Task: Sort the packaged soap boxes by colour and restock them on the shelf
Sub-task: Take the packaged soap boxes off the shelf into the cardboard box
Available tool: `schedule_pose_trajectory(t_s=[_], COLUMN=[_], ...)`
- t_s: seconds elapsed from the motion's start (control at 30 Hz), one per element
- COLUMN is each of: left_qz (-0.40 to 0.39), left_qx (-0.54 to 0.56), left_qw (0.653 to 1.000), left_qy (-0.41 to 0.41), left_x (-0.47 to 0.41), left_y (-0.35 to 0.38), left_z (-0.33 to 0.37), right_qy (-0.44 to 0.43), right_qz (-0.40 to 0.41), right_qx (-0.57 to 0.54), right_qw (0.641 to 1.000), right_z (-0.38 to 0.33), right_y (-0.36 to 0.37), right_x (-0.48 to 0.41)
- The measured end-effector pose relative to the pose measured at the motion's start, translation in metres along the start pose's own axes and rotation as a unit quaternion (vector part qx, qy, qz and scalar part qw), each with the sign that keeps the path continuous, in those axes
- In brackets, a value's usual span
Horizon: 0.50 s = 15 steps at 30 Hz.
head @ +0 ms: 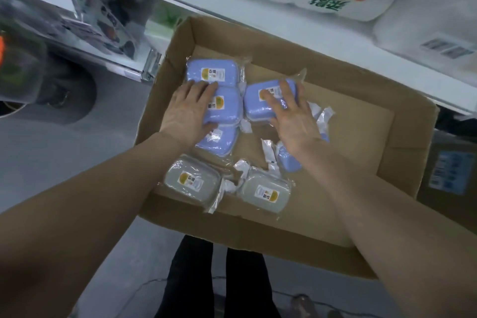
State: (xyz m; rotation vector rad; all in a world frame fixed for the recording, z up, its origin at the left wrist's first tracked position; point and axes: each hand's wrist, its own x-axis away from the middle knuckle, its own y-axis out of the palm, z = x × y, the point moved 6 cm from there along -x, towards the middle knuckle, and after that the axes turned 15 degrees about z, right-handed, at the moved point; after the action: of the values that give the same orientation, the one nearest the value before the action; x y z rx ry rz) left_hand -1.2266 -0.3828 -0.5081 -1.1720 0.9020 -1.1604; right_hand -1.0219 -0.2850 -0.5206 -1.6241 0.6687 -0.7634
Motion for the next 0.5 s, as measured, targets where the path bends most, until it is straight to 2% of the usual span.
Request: schedule_pose_trajectory(t_s=[0.1, 0.2, 0.27, 0.5], left_qz=[0.004, -0.008, -0.018, -0.023], left_qx=[-0.025, -0.042, -0.044, -0.012], left_qw=[1.0, 0.999, 0.999, 1.0], left_qy=[-0.006, -0.003, -0.006, -0.008], left_x=[-0.016, -0.021, -0.019, -0.016], left_y=[0.0, -0.001, -0.007, -0.07], left_z=[0.001, 0.003, 0.004, 0.017], right_qy=[0.031, 0.023, 0.019, -0.006], right_qz=[-0.007, -0.031, -0.02, -0.023], right_qx=[0.022, 0.032, 0.034, 0.063], right_qw=[0.999, 0.999, 0.999, 0.998], right_z=[0.003, -0.001, -0.001, -0.004], right_y=[0.001, -0.007, -0.018, -0.09], right_x=[-0.013, -0.014, -0.013, -0.001])
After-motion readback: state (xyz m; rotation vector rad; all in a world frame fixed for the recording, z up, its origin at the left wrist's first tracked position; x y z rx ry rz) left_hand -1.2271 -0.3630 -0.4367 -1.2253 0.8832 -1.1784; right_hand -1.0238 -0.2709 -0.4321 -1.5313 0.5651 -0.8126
